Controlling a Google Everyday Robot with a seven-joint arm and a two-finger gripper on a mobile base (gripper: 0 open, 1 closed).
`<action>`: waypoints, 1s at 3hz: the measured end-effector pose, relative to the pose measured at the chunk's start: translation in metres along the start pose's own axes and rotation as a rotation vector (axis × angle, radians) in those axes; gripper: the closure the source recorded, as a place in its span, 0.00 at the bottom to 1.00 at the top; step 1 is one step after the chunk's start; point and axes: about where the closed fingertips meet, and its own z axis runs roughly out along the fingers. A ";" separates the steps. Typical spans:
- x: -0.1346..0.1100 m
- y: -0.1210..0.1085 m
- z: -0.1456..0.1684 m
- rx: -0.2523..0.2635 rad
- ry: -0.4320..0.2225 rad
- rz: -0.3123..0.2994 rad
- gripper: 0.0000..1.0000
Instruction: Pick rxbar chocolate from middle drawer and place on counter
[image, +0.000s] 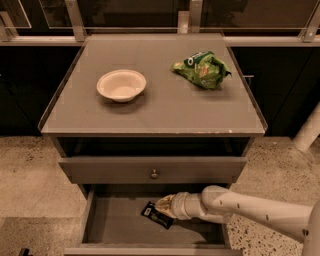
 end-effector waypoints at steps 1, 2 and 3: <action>0.001 0.006 0.003 -0.001 -0.009 0.013 1.00; 0.005 0.013 0.005 -0.017 0.007 0.022 1.00; 0.005 0.013 0.005 -0.017 0.007 0.022 0.81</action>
Offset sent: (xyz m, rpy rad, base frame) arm -0.0178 0.0039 -0.0134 -0.0146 0.0529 0.0014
